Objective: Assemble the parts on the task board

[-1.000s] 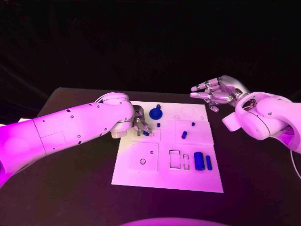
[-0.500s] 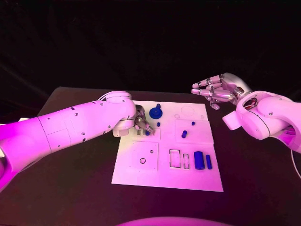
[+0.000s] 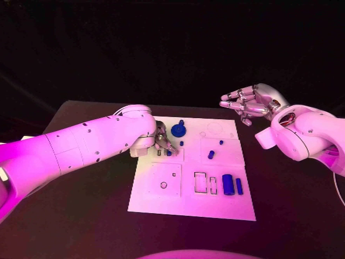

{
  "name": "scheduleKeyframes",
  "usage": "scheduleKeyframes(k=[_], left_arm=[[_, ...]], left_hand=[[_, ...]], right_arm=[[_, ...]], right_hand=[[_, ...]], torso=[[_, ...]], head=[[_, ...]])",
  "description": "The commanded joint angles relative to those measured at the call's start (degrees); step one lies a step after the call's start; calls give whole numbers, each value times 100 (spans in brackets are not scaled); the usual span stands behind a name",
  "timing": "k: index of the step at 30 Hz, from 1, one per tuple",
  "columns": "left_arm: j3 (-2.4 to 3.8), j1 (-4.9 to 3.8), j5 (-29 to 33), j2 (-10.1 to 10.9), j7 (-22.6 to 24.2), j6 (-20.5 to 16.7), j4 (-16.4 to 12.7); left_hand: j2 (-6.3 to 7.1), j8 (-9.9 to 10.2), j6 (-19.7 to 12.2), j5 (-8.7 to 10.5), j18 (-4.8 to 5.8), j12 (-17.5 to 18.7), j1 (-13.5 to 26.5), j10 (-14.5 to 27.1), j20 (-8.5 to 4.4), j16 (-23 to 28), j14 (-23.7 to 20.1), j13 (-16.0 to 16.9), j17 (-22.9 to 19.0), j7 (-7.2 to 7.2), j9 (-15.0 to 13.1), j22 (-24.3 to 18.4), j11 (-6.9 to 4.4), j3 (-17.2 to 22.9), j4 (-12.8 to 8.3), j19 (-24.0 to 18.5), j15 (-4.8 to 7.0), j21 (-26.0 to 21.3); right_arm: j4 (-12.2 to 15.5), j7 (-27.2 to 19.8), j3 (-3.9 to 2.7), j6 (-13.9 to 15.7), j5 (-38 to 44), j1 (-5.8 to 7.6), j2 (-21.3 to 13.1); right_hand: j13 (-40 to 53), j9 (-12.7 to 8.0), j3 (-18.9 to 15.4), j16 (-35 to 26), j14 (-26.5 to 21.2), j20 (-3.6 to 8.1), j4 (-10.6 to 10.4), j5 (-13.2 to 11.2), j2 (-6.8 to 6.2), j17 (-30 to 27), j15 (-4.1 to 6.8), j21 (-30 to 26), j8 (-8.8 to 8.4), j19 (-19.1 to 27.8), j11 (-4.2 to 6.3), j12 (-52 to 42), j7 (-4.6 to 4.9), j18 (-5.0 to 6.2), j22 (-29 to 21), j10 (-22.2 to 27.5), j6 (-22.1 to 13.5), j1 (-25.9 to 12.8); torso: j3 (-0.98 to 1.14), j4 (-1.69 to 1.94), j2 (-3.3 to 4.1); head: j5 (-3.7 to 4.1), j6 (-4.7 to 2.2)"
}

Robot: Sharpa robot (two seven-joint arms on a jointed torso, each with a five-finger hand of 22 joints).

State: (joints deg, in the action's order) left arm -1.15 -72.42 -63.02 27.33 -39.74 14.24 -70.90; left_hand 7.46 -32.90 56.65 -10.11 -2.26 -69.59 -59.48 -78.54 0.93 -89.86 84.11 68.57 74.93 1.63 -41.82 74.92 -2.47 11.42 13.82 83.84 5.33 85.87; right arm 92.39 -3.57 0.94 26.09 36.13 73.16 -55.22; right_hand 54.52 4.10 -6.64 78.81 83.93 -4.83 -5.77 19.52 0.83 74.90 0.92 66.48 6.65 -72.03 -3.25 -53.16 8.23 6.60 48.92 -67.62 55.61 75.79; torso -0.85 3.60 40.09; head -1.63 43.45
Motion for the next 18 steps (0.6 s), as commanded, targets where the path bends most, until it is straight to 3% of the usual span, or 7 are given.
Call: scheduleKeyframes(k=[1, 6, 9, 14, 17, 18], left_arm=[[-38, 63, 36, 3, -41, 122, 33], [-27, 55, 28, 55, -39, 72, 26], [-19, 43, 40, 87, -40, 43, 16], [-3, 10, 2, 134, -39, -23, 15], [38, -4, -8, 169, -31, -107, -14], [53, -7, -10, 182, -28, -139, -25]], left_hand=[[-94, 51, 33, 92, 96, -31, -32, -53, -44, -14, 589, 10, 1507, -39, -10, 1057, -9, -149, 58, 408, 51, 20], [-146, 50, 63, 287, 100, -53, -94, -77, -51, -14, 589, 27, 1507, -49, -14, 1073, -21, -376, 177, 416, 58, 30], [-157, 49, 71, 315, 102, -63, -111, -85, -53, -14, 589, 36, 1507, -52, -16, 1082, -23, -435, 206, 420, 60, 37], [-164, 46, 78, 342, 111, -81, -114, -99, -56, -14, 589, 53, 1507, -55, -21, 1113, -27, -536, 249, 435, 63, 63], [-166, 48, 72, 364, 113, -51, -106, -83, -57, -14, 589, 19, 1507, -54, -23, 1123, -27, -612, 269, 439, 64, 70], [-166, 49, 66, 368, 115, -36, -104, -74, -57, -14, 589, 4, 1507, -53, -24, 1131, -26, -633, 271, 443, 63, 77]], right_arm=[[9, -52, -1, -19, 0, -3, -4], [4, -39, -1, -38, 1, -3, -6], [-7, -29, 0, -48, 9, -3, 1], [-33, -11, 0, -54, 33, -3, 19], [-58, -9, 0, -65, 43, -3, 28], [-69, -9, 0, -66, 46, -3, 31]], right_hand=[[-16, -4, -37, -38, 254, -5, 1, 37, 34, 41, 20, -43, 37, 51, -1, 39, 3, 110, -15, 58, -31, -47], [-27, -5, -47, -45, 251, -6, -7, 36, 34, 34, 18, -49, 38, 54, -2, 49, 3, 111, -22, 66, -34, -55], [-27, -5, -47, -45, 251, -6, -7, 36, 34, 34, 18, -49, 38, 54, -2, 49, 3, 111, -22, 66, -34, -55], [-42, -5, -57, -62, 246, -6, -17, 34, 36, 14, 17, -62, 38, 63, -3, 62, 5, 114, -42, 77, -37, -64], [-55, -5, -68, -72, 241, -7, -12, 26, 27, 5, 17, -78, 38, 73, -3, 73, 4, 118, -63, 89, -43, -53], [-58, -6, -71, -75, 240, -7, -7, 22, 22, 3, 17, -80, 38, 74, -3, 75, 4, 118, -65, 92, -46, -43]], torso=[[-5, -1, 5], [-6, 2, 7], [-8, -1, 9], [-4, -3, 9], [-8, 10, 5], [-7, 6, 6]], head=[[2, -8], [9, -9], [41, -8], [12, -20], [30, -13], [6, -46]])
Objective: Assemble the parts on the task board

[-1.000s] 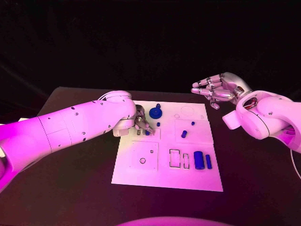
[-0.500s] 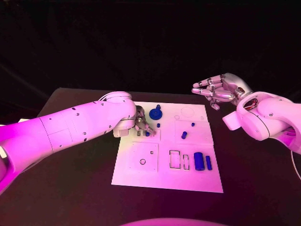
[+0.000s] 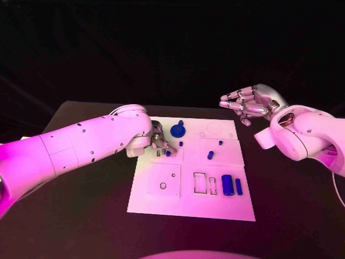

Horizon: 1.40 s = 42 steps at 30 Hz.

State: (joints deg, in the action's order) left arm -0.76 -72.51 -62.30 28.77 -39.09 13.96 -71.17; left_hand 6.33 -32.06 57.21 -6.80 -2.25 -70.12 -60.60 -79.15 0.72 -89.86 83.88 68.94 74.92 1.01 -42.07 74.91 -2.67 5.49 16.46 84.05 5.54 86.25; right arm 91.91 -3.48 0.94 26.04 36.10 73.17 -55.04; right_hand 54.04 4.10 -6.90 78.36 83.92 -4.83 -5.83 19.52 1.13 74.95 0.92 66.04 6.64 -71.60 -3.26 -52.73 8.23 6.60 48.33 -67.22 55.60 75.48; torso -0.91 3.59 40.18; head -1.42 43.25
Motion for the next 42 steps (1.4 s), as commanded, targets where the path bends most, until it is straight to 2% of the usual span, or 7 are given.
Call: scheduleKeyframes(k=[1, 8, 17, 23, 30, 38, 42], left_arm=[[28, -1, -83, 49, -90, -139, -10], [86, -72, -69, 123, -80, -230, -85], [129, -209, -3, 238, -83, -103, -175], [146, -376, 76, 283, -56, 49, -134], [141, -545, -212, 68, 195, 68, 402], [134, -586, -436, -238, 415, 218, 1083], [97, -589, -380, -382, 453, 310, 1384]], left_hand=[[-53, -33, 2, 39, 116, 28, 12, -4, -36, -14, 612, -44, 1508, 11, 0, 1136, -4, -67, 10, 424, 42, 43], [-93, -46, -31, 103, 115, 56, 130, 23, -30, -14, 612, -77, 1508, 19, -24, 1137, 5, -357, 22, 423, 35, 40], [-140, -44, -52, 131, 101, 100, 88, 54, -28, -14, 612, -125, 1508, 24, -28, 1091, 8, -420, 11, 401, 32, -5], [-199, 67, -200, 119, 83, 263, -57, 180, -2, -14, 612, -288, 1508, 85, 25, 1029, 59, -569, 5, 369, -5, -69], [-279, 341, -388, -12, 39, 669, -414, 464, 83, -14, 612, -707, 1508, 215, 262, 883, 171, -688, -29, 293, -101, -222], [-270, 360, -364, -5, 47, 640, -440, 442, 97, -14, 612, -683, 1508, 221, 301, 912, 178, -732, -1, 306, -110, -198], [-299, 357, -330, 0, 54, 612, -443, 419, 101, -14, 612, -660, 1508, 216, 316, 937, 175, -748, 9, 319, -110, -175]], right_arm=[[-32, -17, 0, -61, 51, -3, 14], [-94, -10, 1, -68, 56, -3, 23], [-130, -12, 2, -84, 52, -3, 42], [-170, -14, 7, -96, 45, -4, 71], [-187, -8, 10, -109, 44, -4, 94], [-209, 1, 13, -131, 45, -4, 143], [-212, 2, 13, -136, 45, -4, 154]], right_hand=[[-10, -6, -46, -29, 240, -8, -1, 22, -8, -1, 17, -36, 39, 32, -2, 32, 4, 118, -6, 52, -45, -13], [-14, -6, -50, -32, 239, -8, 4, 16, -13, -3, 17, -41, 39, 35, -2, 35, 3, 119, -12, 56, -47, -5], [-19, -6, -55, -36, 238, -8, 4, 8, -15, -8, 17, -48, 40, 39, -2, 39, 4, 121, -21, 60, -49, -1], [-19, -6, -62, -39, 237, -9, 1, 2, -16, -10, 16, -48, 41, 38, -3, 36, 4, 121, -20, 59, -49, -5], [-19, -5, -67, -39, 237, -9, -4, -1, -14, -9, 16, -51, 42, 39, -4, 34, 5, 121, -22, 58, -49, -8], [-19, -5, -67, -39, 237, -9, -4, -1, -14, -9, 16, -51, 42, 39, -4, 34, 5, 121, -22, 58, -49, -8], [-19, -5, -67, -39, 237, -9, -4, -1, -14, -9, 16, -51, 42, 39, -4, 34, 5, 121, -22, 58, -49, -8]], torso=[[2, 7, -3], [2, 10, -13], [7, 7, -8], [7, 14, -3], [5, 8, -3], [-6, 3, 3], [-7, 8, 2]], head=[[-19, -35], [-30, -42], [-18, -57], [-26, -79], [-42, -80], [-73, -93], [-70, -95]])
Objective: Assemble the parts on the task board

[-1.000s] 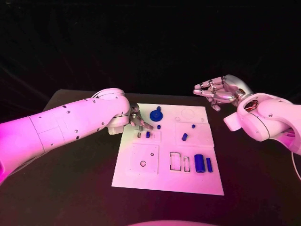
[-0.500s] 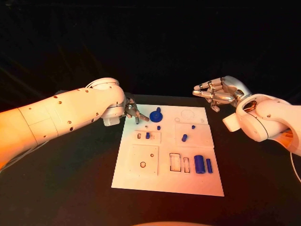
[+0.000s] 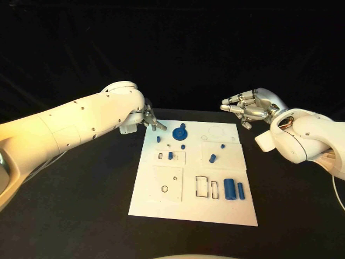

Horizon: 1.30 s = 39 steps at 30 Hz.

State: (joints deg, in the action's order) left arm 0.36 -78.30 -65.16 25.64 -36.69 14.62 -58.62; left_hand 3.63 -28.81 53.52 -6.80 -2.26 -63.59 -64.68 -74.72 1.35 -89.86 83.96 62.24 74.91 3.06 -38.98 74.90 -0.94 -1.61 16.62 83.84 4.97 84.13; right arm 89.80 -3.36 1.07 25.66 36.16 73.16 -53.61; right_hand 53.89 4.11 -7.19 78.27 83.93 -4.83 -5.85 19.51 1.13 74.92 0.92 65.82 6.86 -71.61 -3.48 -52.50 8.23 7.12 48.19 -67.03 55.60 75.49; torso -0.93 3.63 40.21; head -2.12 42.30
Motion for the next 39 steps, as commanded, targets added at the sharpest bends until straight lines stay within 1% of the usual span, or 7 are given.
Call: scheduleKeyframes(k=[1, 4, 11, 17, 20, 34, 39], left_arm=[[-29, -10, -77, -105, 222, 260, 201], [-58, -1, -47, -198, 246, 296, 385], [-100, 35, -25, -342, 316, 337, 642], [-127, 49, 25, -380, 348, 402, 680], [-132, 52, 84, -380, 353, 431, 680], [-138, 58, 125, -392, 244, 674, 718], [-161, 61, 85, -399, 247, 742, 733]], left_hand=[[-41, 32, 46, 0, 56, -44, -37, -26, 38, -14, 604, 10, 1509, 10, 12, 939, 1, -40, -6, 340, -53, 36], [-69, 34, 59, -1, 56, -48, -43, -31, 40, -14, 604, 11, 1509, 8, 22, 942, -1, -44, -4, 341, -52, 38], [-108, 37, 72, -2, 59, -53, -57, -36, 41, -14, 604, 11, 1509, 6, 36, 952, -2, -48, -7, 346, -51, 47], [-134, 37, 83, -1, 62, -67, -62, -47, 41, -14, 604, 23, 1509, 4, 44, 963, -3, -52, -6, 352, -51, 57], [-165, 32, 105, 1, 68, -92, -62, -65, 41, -14, 604, 45, 1509, -1, 52, 986, -7, -61, -4, 363, -49, 78], [-264, 17, 167, -5, 75, -120, -178, -91, 33, -14, 604, 58, 1509, -22, 81, 1014, -25, -70, -39, 377, -36, 102], [-293, 12, 182, -7, 75, -121, -225, -92, 30, -14, 604, 55, 1509, -27, 89, 1015, -29, -67, -47, 377, -33, 101]], right_arm=[[-2, -8, 0, -99, 39, -3, 13], [-5, -4, 1, -108, 39, -4, 23], [-13, 1, 1, -122, 43, -6, 35], [-19, 0, 2, -136, 45, -7, 42], [-23, 1, 2, -142, 46, -7, 47], [-22, 9, 2, -155, 50, -7, 49], [-21, 9, 2, -162, 52, -7, 48]], right_hand=[[-4, -5, -38, -30, 237, -9, -2, -1, -13, -6, 16, -28, 21, 39, 18, 12, 5, 68, -8, 39, -50, -8], [-6, -5, -38, -30, 237, -9, -4, -6, -3, -4, 16, -31, 23, 40, 19, 11, 4, 69, -11, 38, -48, -3], [-6, -5, -38, -30, 237, -9, -4, -6, -3, -4, 16, -31, 23, 40, 19, 11, 4, 69, -11, 38, -48, -3], [-15, -4, -35, -38, 235, -9, -7, 0, 21, -13, 17, -41, 27, 44, 20, 15, 4, 71, -23, 43, -48, 10], [-15, -4, -35, -38, 235, -9, -7, 0, 21, -13, 17, -41, 27, 44, 20, 15, 4, 71, -23, 43, -48, 10], [-15, -4, -35, -38, 235, -9, -7, 0, 21, -13, 17, -41, 27, 44, 20, 15, 4, 71, -23, 43, -48, 10], [-11, -3, -36, -39, 235, -9, -9, 9, 34, -12, 17, -46, 31, 45, 21, 8, 3, 71, -28, 40, -46, 19]], torso=[[-9, 4, 2], [-7, -8, 9], [-21, -18, 27], [-19, -16, 22], [-10, -16, 12], [-11, -15, 13], [-11, -15, 14]], head=[[-1, 0], [-4, -6], [-12, -2], [-14, 22], [-21, 35], [-44, 40], [-48, 43]])
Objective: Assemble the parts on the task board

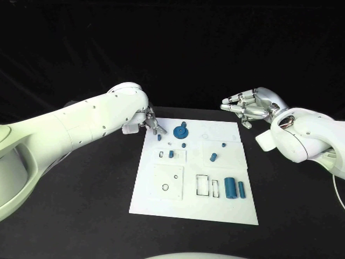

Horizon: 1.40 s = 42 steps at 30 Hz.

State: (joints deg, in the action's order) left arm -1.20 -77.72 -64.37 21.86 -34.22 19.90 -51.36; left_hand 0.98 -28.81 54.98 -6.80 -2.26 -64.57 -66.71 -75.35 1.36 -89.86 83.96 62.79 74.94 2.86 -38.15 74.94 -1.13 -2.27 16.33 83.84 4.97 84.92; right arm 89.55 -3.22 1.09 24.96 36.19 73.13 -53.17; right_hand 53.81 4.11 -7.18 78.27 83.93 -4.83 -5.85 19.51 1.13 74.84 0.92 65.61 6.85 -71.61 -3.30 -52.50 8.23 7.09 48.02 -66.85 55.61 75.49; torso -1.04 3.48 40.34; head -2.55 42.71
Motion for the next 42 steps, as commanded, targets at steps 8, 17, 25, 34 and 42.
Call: scheduleKeyframes(k=[8, 17, 25, 34, 42], left_arm=[[-16, 37, 40, -39, 88, 169, 21], [-16, 51, -39, -29, 116, 53, -14], [-15, 55, -18, -30, 134, 65, -22], [-15, 56, 158, -44, 133, 172, -8], [-16, 56, 185, -53, 85, 182, 34]], left_hand=[[-72, 2, 56, -10, 83, -58, -92, -55, 25, -14, 604, 32, 1506, -15, 15, 1040, -17, 12, -30, 391, -27, 49], [-96, -17, 83, -7, 81, -55, -134, -56, 20, -14, 604, 23, 1506, -25, 13, 1035, -25, 20, -33, 388, -22, 41], [-139, -56, 113, -9, 79, -54, -225, -58, 11, -14, 604, 16, 1506, -41, -5, 1031, -38, 44, -53, 385, -11, 35], [-252, -110, 113, 23, 79, -52, -498, -62, -12, -14, 604, 5, 1506, -74, -41, 1035, -68, 177, -164, 385, 15, 32], [-262, -126, 118, 32, 77, -72, -554, -77, -18, -14, 604, 23, 1506, -83, -52, 1028, -76, 204, -193, 382, 20, 23]], right_arm=[[-4, -4, 0, -112, 49, -5, 12], [-8, -1, 1, -113, 50, -6, 16], [-12, -3, 1, -100, 54, -7, 22], [-17, -7, 2, -113, 55, -8, 29], [-9, 0, 2, -105, 55, -8, 24]], right_hand=[[-3, -3, -36, -39, 235, -9, -9, 10, 34, -4, 17, -25, 31, 46, 3, 8, 4, 74, -11, 22, -47, 19], [-3, -3, -36, -39, 235, -9, -9, 10, 34, -4, 17, -25, 31, 46, 3, 8, 4, 74, -11, 22, -47, 19], [-14, -2, -37, -45, 233, -9, -8, 13, 41, -11, 18, -29, 35, 47, 4, 17, 3, 75, -17, 28, -44, 27], [-14, -2, -37, -45, 233, -9, -8, 13, 41, -11, 18, -29, 35, 47, 4, 17, 3, 75, -17, 28, -44, 27], [-17, -2, -40, -52, 231, -9, -11, 15, 47, -18, 18, -37, 37, 52, 4, 19, 3, 77, -27, 31, -43, 29]], torso=[[-1, -2, 5], [5, -3, 4], [4, -1, 2], [2, 0, 3], [2, -5, 3]], head=[[-18, -11], [-17, 6], [-19, 21], [-10, 33], [-11, 55]])
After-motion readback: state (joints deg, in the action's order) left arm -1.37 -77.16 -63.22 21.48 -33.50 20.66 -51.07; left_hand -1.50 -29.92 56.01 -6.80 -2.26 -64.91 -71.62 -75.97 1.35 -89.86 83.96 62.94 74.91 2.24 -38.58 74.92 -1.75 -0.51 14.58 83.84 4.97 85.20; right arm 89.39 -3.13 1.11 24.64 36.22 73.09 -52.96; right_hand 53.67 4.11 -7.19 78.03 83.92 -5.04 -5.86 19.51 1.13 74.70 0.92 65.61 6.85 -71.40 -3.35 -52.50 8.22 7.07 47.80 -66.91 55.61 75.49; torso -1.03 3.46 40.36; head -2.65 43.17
